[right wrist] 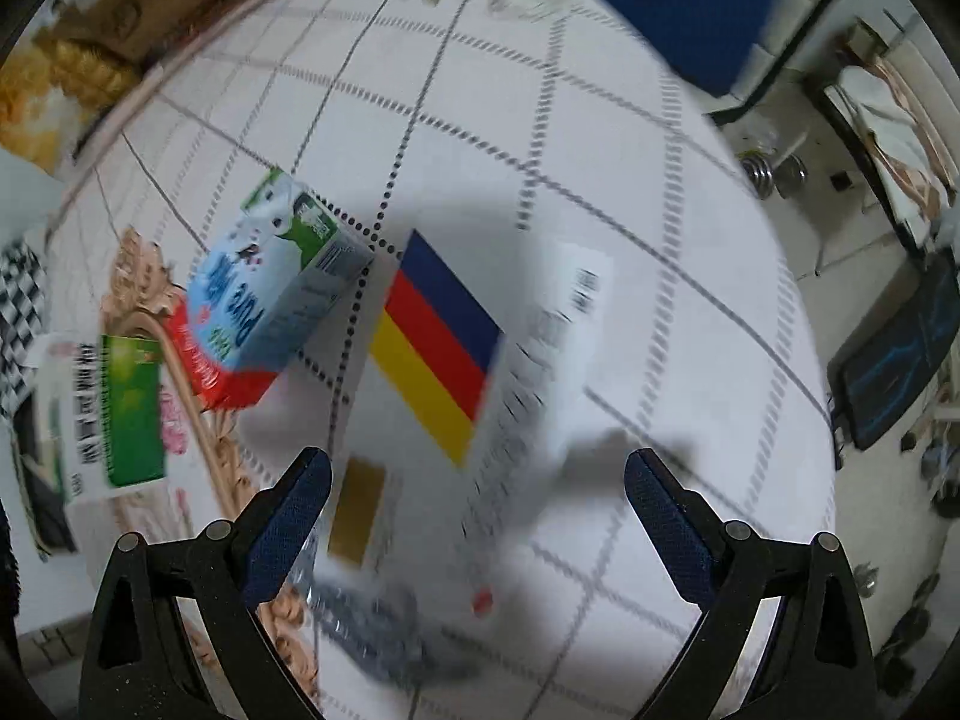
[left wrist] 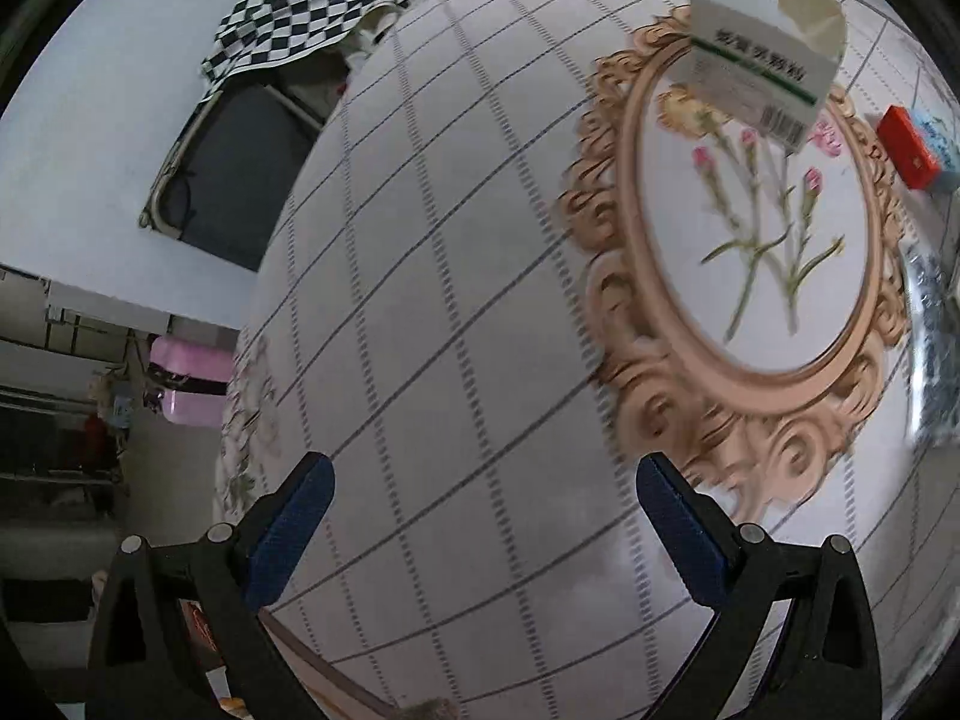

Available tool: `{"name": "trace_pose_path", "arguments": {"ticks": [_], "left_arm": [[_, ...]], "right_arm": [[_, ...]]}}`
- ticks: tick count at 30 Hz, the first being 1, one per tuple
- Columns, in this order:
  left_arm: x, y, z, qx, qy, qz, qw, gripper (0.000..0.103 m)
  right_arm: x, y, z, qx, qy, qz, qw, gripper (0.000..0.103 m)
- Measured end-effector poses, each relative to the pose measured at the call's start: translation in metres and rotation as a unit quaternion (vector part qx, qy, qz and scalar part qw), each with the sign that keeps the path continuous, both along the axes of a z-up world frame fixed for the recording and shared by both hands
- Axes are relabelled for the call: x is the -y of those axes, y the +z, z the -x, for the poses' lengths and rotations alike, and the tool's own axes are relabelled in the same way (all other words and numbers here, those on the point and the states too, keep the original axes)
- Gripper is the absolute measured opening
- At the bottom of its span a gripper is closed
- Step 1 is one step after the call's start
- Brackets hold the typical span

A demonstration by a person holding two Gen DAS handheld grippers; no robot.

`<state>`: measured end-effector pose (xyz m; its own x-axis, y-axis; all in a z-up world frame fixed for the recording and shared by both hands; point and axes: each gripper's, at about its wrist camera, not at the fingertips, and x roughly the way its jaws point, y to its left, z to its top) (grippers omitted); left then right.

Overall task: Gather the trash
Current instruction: 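Grasp a silver blister pack with the left gripper while the right grasps the striped medicine box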

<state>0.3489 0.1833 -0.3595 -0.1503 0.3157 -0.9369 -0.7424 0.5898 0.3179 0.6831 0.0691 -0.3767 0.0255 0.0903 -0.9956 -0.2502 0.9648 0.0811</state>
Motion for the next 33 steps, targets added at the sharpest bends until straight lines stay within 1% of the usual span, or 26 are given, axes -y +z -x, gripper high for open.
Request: {"name": "trace_pose_path", "arguments": {"ticks": [1,2,3,4,6,8,11,12,15,17,18,19,20,21,23,24,26,28,29,30,33], "left_arm": [[-0.001,0.000,-0.009,0.002,-0.004,0.003,1.0000,0.103],[0.000,0.000,-0.019,0.005,-0.008,0.006,0.9999,0.103],[0.003,0.003,-0.029,0.016,-0.015,0.014,0.9997,0.103],[0.006,0.002,-0.040,0.022,-0.020,0.022,0.9993,0.103],[0.014,0.004,-0.058,0.042,-0.031,0.047,0.9975,0.103],[0.027,0.003,-0.083,0.072,-0.044,0.093,0.9921,0.103],[0.043,-0.005,-0.116,0.090,-0.058,0.146,0.9834,0.103],[0.050,-0.012,-0.132,0.092,-0.068,0.174,0.9782,0.102],[0.062,-0.026,-0.162,0.090,-0.074,0.213,0.9701,0.102],[0.065,-0.032,-0.172,0.086,-0.075,0.216,0.9697,0.102],[0.069,-0.035,-0.177,0.080,-0.076,0.212,0.9710,0.098],[0.070,-0.037,-0.179,0.076,-0.077,0.207,0.9724,0.087],[0.072,-0.037,-0.180,0.071,-0.077,0.196,0.9750,0.086],[0.074,-0.035,-0.179,0.067,-0.080,0.185,0.9772,0.079],[0.077,-0.033,-0.176,0.069,-0.093,0.172,0.9783,0.072],[0.080,-0.030,-0.174,0.075,-0.103,0.165,0.9780,0.061],[0.086,-0.029,-0.172,0.071,-0.125,0.165,0.9758,0.062],[0.090,-0.028,-0.159,0.064,-0.147,0.160,0.9739,0.061],[0.092,-0.028,-0.154,0.059,-0.155,0.158,0.9734,0.061],[0.097,-0.028,-0.140,0.052,-0.171,0.155,0.9716,0.062],[0.106,-0.029,-0.101,0.045,-0.177,0.152,0.9714,0.062]], "right_arm": [[-0.003,0.000,-0.001,0.006,0.009,0.003,1.000,0.094],[-0.006,0.003,0.000,0.015,0.028,0.006,0.999,0.081],[-0.008,0.005,0.001,0.020,0.051,0.016,0.998,0.082],[-0.005,0.006,0.002,0.015,0.064,0.013,0.998,0.081],[0.011,0.009,0.003,0.005,0.076,0.007,0.997,0.081],[0.032,0.016,0.002,0.015,0.079,0.014,0.997,0.081],[0.063,0.024,-0.001,0.016,0.067,0.016,0.998,0.081],[0.076,0.026,-0.002,0.018,0.057,0.021,0.998,0.081],[0.102,0.027,-0.007,0.018,0.030,0.026,0.999,0.081],[0.123,0.023,-0.002,0.012,0.015,0.024,1.000,0.081],[0.129,0.021,-0.002,0.010,0.009,0.025,1.000,0.081],[0.134,0.019,-0.003,0.010,0.004,0.026,1.000,0.081],[0.137,0.018,-0.003,0.009,0.000,0.026,1.000,0.081],[0.139,0.016,-0.003,0.008,-0.003,0.025,1.000,0.081],[0.149,0.017,0.005,0.007,-0.005,0.021,1.000,0.081],[0.148,0.017,0.007,0.008,-0.004,0.020,1.000,0.081],[0.147,0.021,0.014,0.012,0.005,0.019,1.000,0.081],[0.139,0.023,0.022,0.016,0.030,0.023,0.999,0.080],[0.131,0.023,0.027,0.013,0.051,0.027,0.998,0.080],[0.124,0.021,0.036,0.011,0.083,0.033,0.996,0.080],[0.113,0.012,0.060,0.004,0.149,0.054,0.987,0.080]]}}
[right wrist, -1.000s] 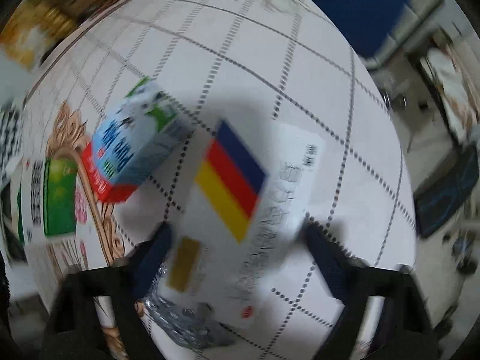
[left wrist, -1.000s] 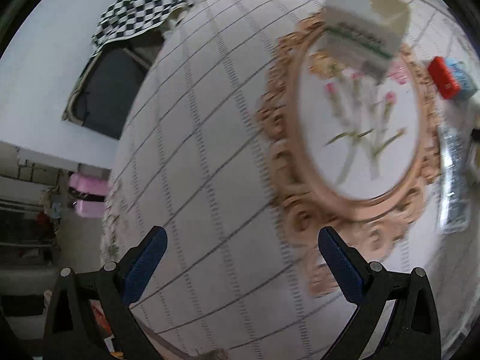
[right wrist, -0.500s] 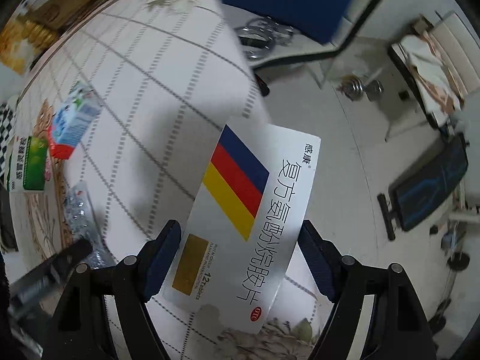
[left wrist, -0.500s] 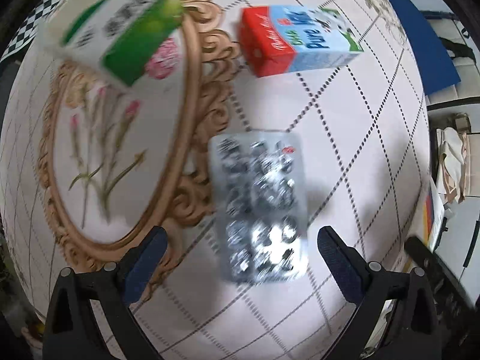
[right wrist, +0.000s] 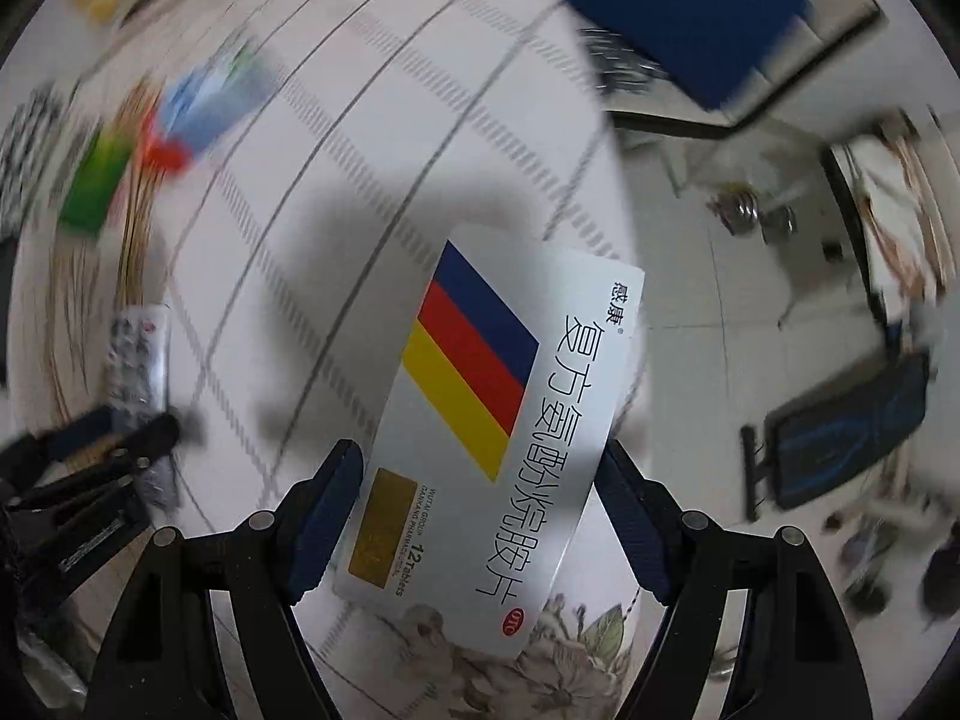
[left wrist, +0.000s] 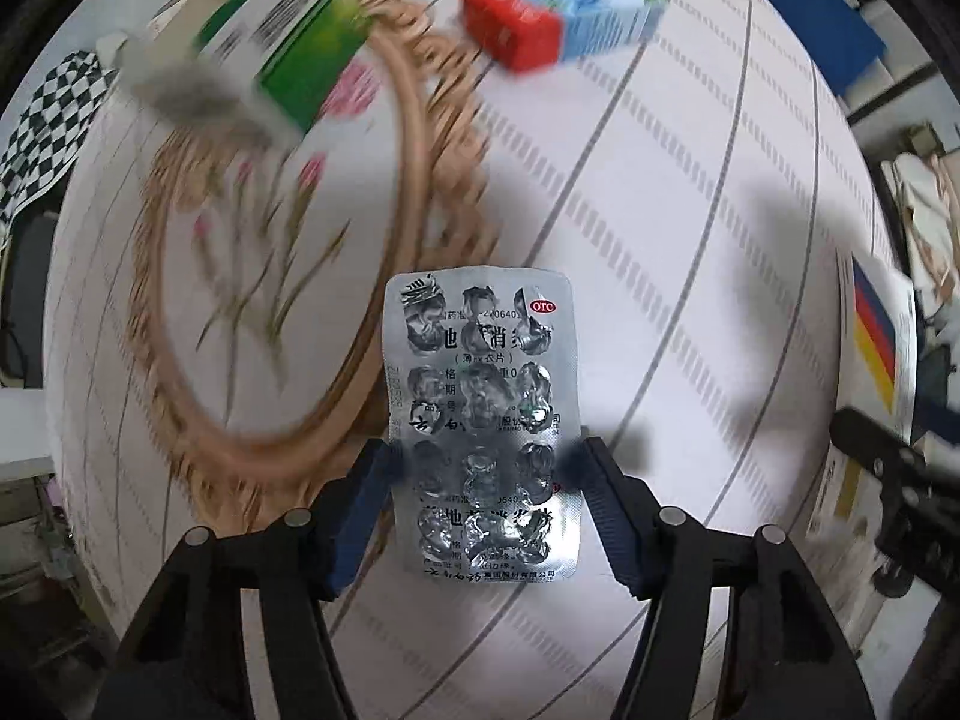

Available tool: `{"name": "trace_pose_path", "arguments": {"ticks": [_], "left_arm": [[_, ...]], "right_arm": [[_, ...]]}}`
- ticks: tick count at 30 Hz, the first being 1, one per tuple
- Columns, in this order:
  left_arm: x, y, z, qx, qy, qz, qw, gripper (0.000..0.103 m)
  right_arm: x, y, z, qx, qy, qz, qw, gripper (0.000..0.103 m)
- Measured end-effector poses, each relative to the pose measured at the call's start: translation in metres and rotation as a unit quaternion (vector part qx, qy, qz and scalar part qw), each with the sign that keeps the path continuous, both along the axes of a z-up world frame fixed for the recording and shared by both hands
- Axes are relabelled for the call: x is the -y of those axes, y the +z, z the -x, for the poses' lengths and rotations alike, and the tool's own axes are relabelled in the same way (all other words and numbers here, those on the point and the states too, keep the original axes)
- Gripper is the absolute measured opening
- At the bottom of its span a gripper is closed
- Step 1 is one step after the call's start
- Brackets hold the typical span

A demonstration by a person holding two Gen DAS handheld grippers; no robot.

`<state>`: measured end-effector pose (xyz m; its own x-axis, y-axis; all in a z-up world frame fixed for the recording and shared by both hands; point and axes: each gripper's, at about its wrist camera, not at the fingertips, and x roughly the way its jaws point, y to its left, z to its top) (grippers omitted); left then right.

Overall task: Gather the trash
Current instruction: 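Grasp a silver blister pack with the left gripper while the right grasps the striped medicine box, then carry the blister pack and medicine box over the trash bin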

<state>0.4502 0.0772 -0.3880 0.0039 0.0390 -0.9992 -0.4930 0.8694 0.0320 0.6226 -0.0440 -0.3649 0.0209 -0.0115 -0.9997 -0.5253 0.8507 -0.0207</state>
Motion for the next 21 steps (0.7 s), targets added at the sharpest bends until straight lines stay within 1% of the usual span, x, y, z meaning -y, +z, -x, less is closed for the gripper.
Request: {"name": "trace_pose_path", "arguments": {"ticks": [3,5,9,11,13,15,18,21], "left_arm": [[-0.005,-0.001,0.020,0.007,0.021,0.011,0.9997,0.062],[-0.009,-0.003,0.023,0.017,0.033,0.021,0.9991,0.062],[-0.008,-0.002,0.028,0.013,0.033,0.020,0.9992,0.063],[-0.004,-0.002,0.025,0.012,0.035,0.021,0.9991,0.063],[-0.001,-0.002,0.020,0.012,0.033,0.020,0.9992,0.063],[-0.008,-0.001,0.022,0.012,0.031,0.020,0.9992,0.063],[-0.008,-0.005,0.017,0.009,0.032,0.022,0.9992,0.063],[-0.011,-0.004,0.018,0.009,0.032,0.023,0.9992,0.063]], "right_arm": [[-0.004,-0.013,0.019,-0.018,0.033,0.014,0.999,0.081],[-0.005,-0.014,0.024,-0.005,0.037,0.019,0.999,0.082],[-0.006,-0.016,0.022,-0.010,0.027,0.026,0.999,0.083],[-0.002,-0.018,0.020,-0.014,0.008,0.027,1.000,0.088],[0.005,-0.021,0.013,-0.014,-0.014,0.017,1.000,0.089],[0.008,-0.022,0.010,-0.009,-0.034,0.014,0.999,0.090],[0.010,-0.022,0.005,0.001,-0.064,0.011,0.998,0.090],[0.012,-0.021,0.005,0.017,-0.073,0.008,0.997,0.086]]}}
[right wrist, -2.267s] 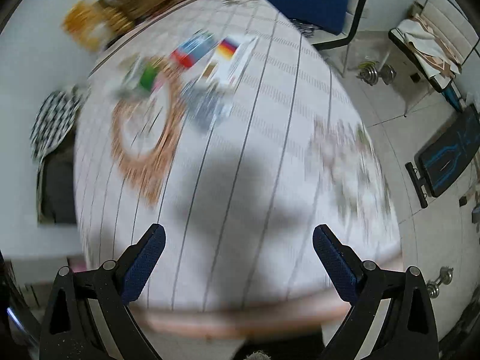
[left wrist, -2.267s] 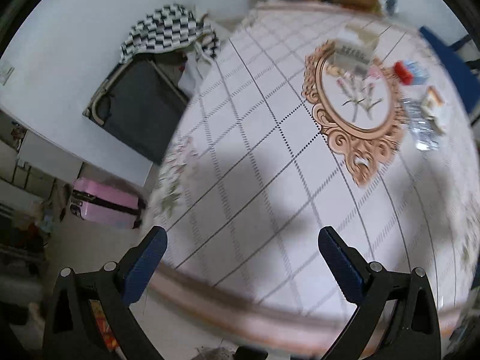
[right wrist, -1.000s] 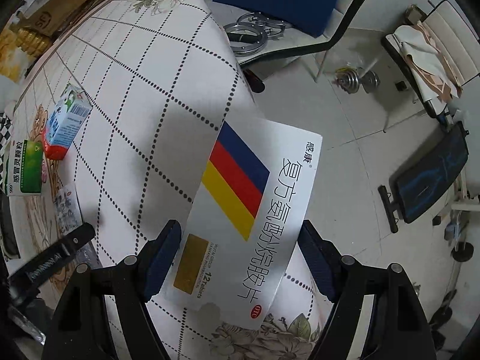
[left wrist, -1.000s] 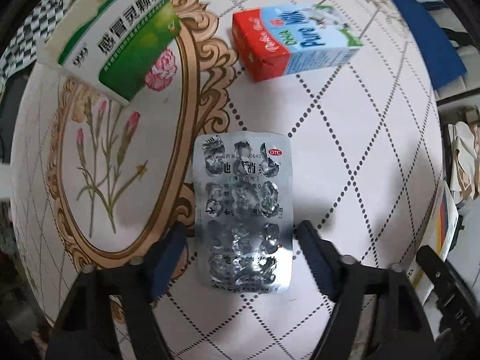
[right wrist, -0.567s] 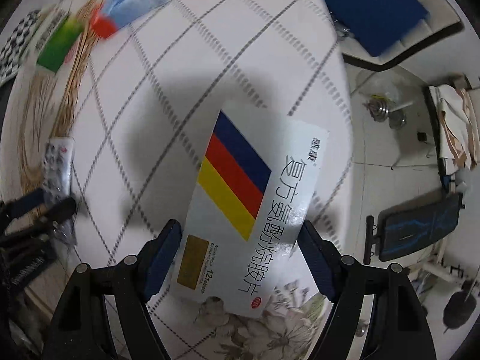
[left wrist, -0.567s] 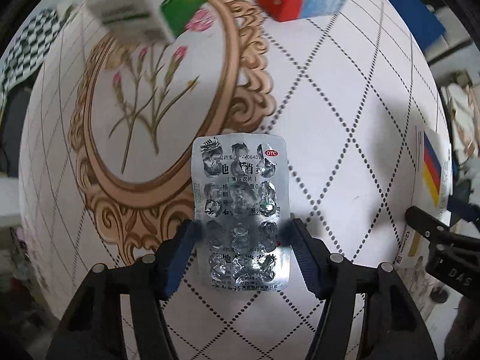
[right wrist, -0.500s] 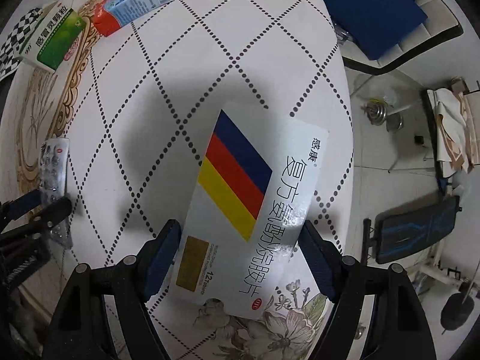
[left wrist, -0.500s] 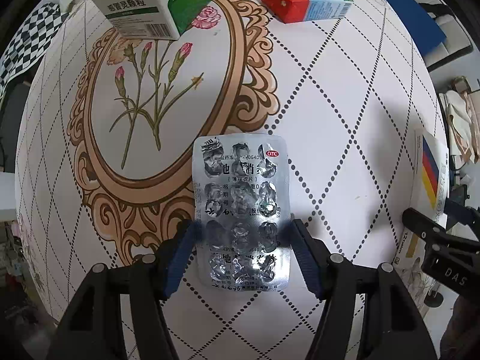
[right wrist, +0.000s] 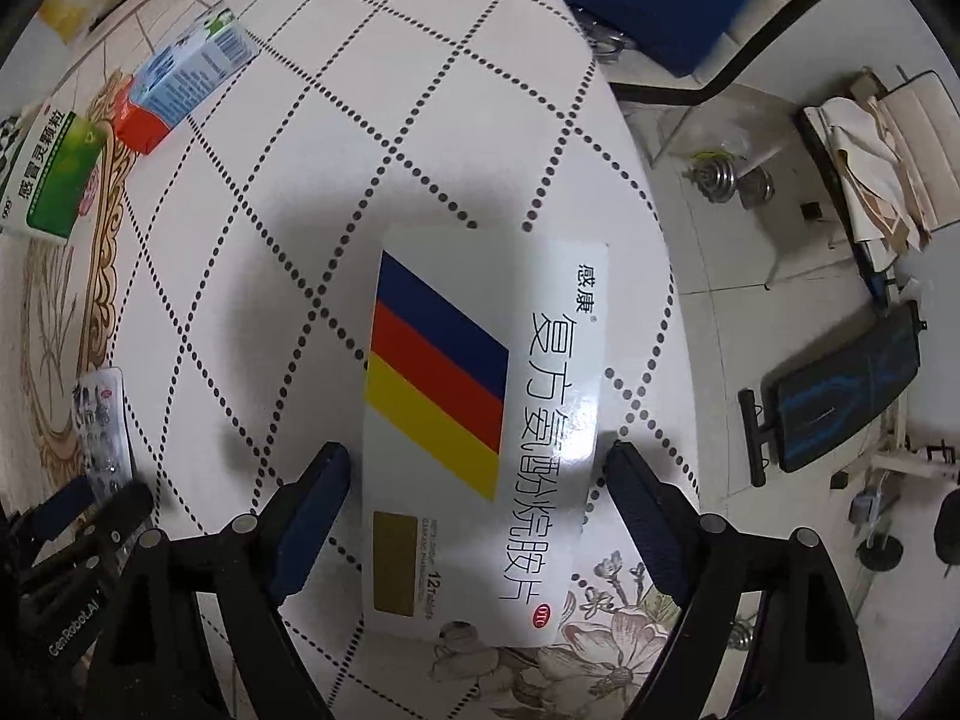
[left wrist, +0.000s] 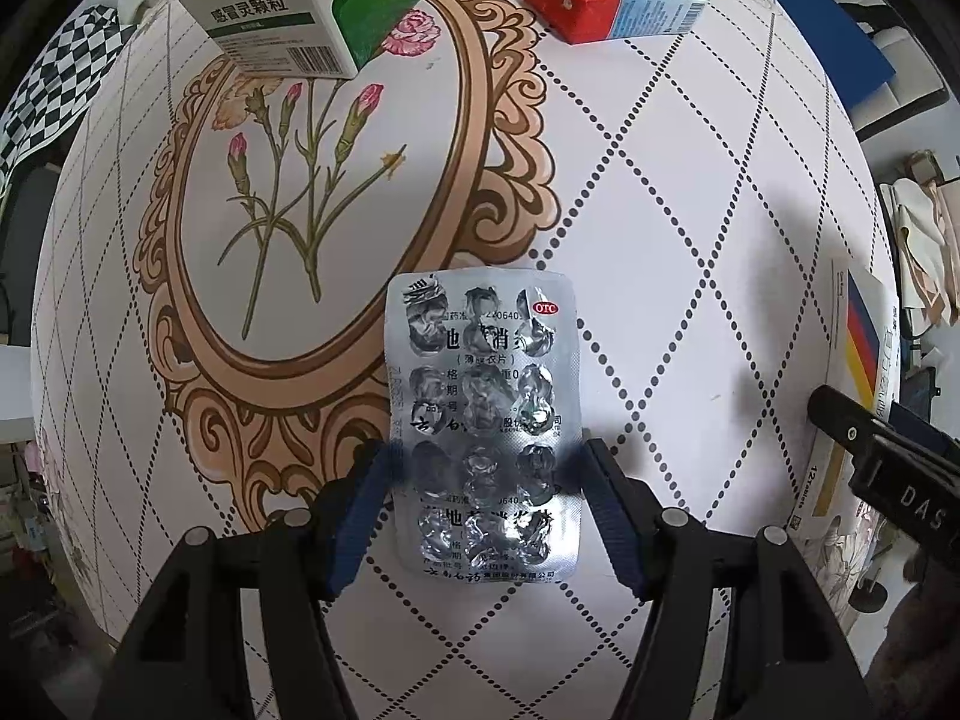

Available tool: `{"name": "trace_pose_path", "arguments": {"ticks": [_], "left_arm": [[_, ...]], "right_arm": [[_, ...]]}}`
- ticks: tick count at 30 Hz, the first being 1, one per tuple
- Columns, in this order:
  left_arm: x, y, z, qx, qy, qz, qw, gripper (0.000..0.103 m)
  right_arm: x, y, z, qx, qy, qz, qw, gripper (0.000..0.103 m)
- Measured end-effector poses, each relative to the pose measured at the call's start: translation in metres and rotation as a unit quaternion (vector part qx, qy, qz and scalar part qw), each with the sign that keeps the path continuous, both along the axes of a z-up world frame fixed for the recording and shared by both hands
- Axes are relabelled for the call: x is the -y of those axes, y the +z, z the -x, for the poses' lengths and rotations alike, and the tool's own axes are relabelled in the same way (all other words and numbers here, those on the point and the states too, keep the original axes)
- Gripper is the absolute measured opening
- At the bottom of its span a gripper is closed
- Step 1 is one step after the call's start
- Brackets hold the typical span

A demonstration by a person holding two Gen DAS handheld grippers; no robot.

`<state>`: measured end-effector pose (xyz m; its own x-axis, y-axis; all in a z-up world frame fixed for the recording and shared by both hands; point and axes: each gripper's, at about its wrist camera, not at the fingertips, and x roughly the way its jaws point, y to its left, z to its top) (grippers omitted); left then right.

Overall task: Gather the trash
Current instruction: 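Carry the blister pack and medicine box over the trash bin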

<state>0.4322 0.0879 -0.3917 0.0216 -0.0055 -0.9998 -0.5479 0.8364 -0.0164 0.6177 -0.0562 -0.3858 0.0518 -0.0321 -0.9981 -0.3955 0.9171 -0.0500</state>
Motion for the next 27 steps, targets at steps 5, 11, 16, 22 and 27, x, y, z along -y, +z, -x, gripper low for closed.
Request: {"name": "trace_pose_path", "arguments": {"ticks": [5,11,16,22,27], "left_arm": [[0.005,0.004,0.003,0.006,-0.009,-0.005,0.9999,0.062],[0.012,0.021,0.010,0.020,-0.014,-0.017,0.9996,0.061],[0.019,0.055,0.020,0.049,-0.023,-0.039,0.9978,0.061],[0.028,0.103,0.051,0.090,-0.025,-0.062,0.9938,0.061],[0.034,0.137,0.093,0.121,-0.022,-0.069,0.9900,0.062]], "right_arm": [[-0.007,0.004,0.013,0.013,0.024,-0.004,1.000,0.074],[-0.006,0.011,0.028,0.012,0.029,-0.019,0.999,0.074],[0.000,0.027,0.050,0.027,0.038,-0.033,0.998,0.074],[0.006,0.058,0.082,0.062,0.047,-0.057,0.995,0.074],[0.005,0.090,0.125,0.076,0.064,-0.078,0.992,0.074]]}}
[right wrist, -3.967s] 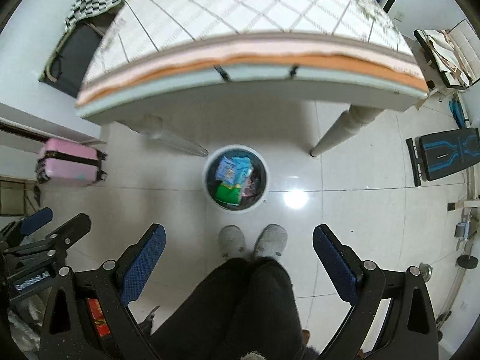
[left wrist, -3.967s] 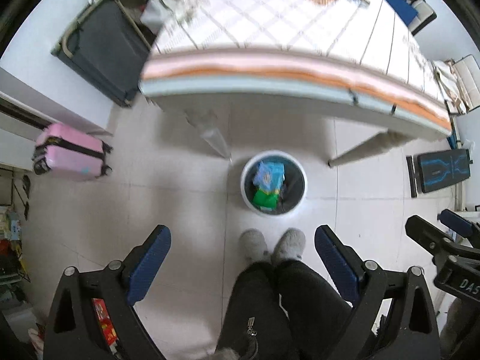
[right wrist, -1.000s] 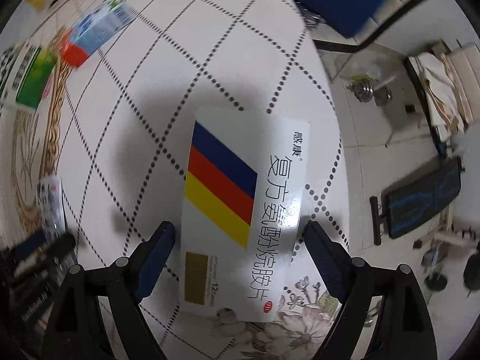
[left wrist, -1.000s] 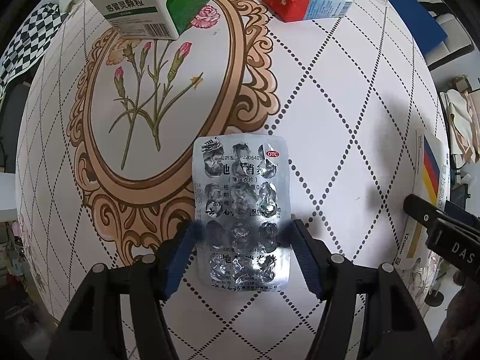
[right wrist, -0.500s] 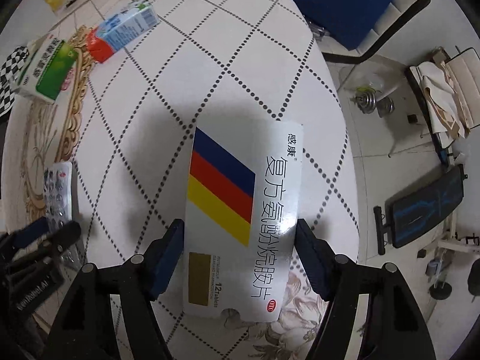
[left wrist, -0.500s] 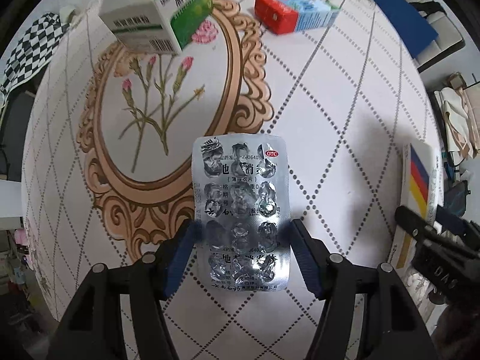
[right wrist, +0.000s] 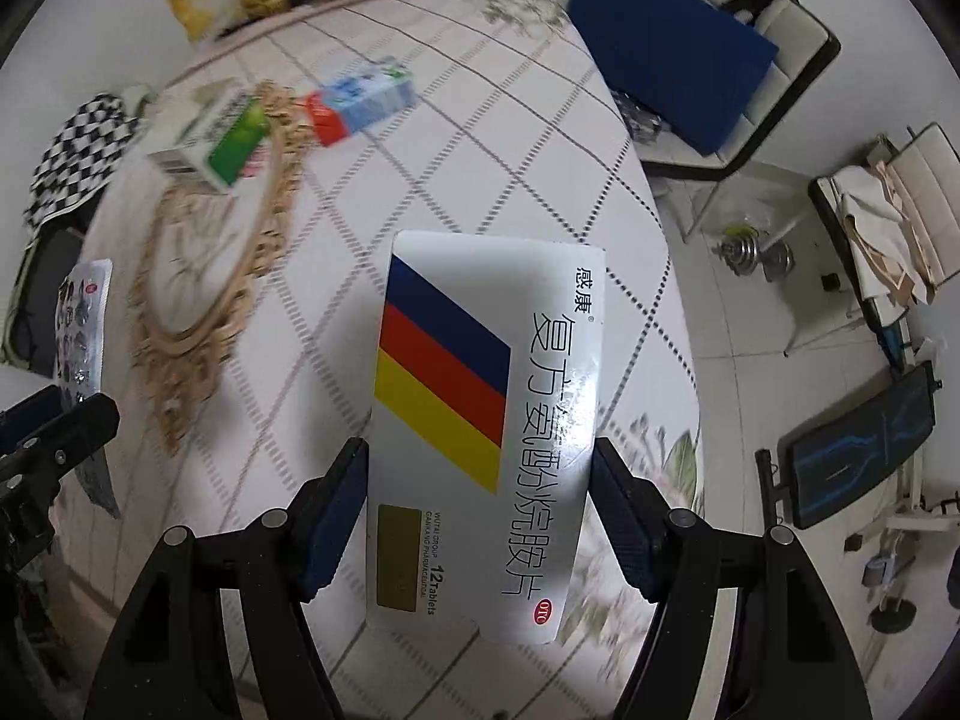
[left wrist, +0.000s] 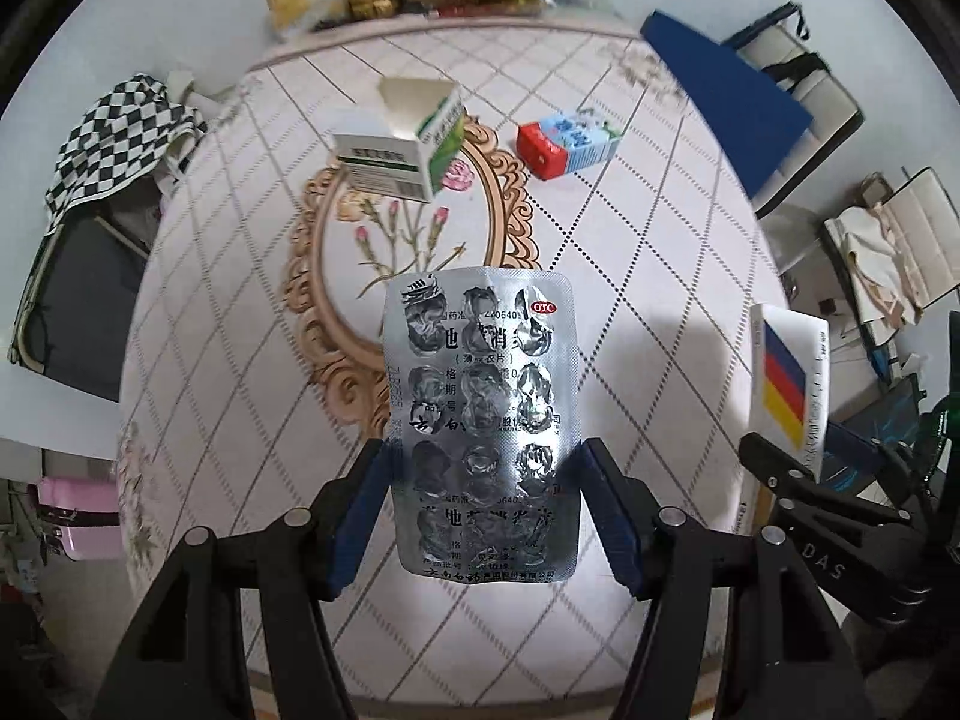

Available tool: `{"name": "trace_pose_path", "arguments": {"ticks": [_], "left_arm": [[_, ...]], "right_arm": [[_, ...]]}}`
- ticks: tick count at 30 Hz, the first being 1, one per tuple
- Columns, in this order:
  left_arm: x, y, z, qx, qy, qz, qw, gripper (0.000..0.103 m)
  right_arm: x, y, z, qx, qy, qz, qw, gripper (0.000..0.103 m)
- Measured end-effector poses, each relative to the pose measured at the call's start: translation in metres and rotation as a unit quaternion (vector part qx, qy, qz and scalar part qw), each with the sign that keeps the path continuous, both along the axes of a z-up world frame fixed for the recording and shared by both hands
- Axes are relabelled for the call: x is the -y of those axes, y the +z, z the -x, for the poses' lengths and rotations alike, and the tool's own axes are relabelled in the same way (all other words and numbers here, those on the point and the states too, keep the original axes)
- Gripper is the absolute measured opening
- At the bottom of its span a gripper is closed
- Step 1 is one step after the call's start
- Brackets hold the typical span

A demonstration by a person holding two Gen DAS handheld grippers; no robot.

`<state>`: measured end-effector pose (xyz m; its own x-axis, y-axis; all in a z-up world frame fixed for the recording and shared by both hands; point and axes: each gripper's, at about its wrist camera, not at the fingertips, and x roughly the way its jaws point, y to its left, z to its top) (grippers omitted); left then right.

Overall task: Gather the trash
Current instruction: 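Carry the blister pack and medicine box over the trash bin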

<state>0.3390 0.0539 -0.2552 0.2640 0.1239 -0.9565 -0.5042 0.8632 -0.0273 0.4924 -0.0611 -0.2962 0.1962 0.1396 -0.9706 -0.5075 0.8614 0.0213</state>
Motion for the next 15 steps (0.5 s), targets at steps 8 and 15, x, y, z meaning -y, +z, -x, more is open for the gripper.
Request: {"name": "trace_pose_path", "arguments": {"ticks": [8,15], "left_arm": [[0.009,0.037,0.092,0.052,-0.009,-0.011,0.9986,0.062],[0.018,0.046,0.202,0.080,-0.024,-0.006,0.9965,0.061]], "right_arm": [[0.007,0.057,0.093,0.032,0.008,-0.047,0.998,0.074],[0.035,0.087,0.226,0.050,-0.019,-0.065,0.996,0.074]]}}
